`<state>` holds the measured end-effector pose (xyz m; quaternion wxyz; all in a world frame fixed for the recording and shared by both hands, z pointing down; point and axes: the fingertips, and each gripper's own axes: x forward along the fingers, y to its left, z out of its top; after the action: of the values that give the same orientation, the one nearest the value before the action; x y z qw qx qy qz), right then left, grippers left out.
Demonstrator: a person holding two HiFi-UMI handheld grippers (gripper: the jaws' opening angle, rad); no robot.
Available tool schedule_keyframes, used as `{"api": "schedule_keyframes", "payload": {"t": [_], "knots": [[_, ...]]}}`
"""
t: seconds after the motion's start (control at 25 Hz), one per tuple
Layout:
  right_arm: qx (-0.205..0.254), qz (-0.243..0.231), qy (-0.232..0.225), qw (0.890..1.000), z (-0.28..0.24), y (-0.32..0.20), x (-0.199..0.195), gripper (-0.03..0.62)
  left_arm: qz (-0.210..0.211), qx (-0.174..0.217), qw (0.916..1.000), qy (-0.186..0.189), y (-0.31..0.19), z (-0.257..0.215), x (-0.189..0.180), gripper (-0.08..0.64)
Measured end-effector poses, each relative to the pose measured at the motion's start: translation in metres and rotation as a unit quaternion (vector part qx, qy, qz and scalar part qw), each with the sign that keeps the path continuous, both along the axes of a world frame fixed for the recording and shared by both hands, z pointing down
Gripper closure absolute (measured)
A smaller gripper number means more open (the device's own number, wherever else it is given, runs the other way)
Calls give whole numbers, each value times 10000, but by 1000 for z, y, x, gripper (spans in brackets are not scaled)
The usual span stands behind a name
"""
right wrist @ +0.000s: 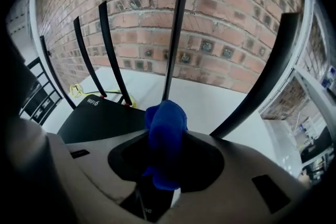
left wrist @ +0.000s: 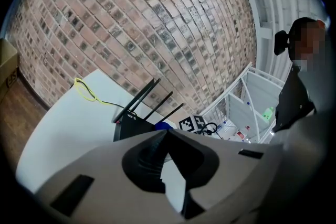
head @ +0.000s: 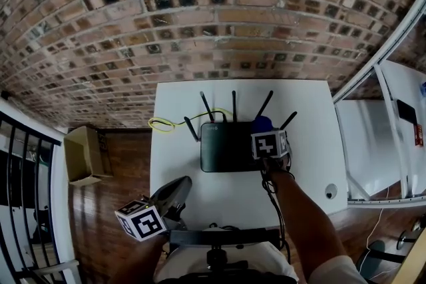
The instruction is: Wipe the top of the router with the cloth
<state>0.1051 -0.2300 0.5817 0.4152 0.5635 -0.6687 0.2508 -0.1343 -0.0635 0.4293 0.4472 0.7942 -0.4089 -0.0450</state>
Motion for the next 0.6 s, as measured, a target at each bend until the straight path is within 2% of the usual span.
{"api": "schedule_keyframes", "payload": {"t": [0.24,0.6], "knots": [[148,25,111,9998,-16,3,-4,448,1,-1,10000,-33,2,-1,-3,535],[418,-111,-96,9990,-26,5,-19,448,30,87,10000,-10,3,-1,-9,535]]}}
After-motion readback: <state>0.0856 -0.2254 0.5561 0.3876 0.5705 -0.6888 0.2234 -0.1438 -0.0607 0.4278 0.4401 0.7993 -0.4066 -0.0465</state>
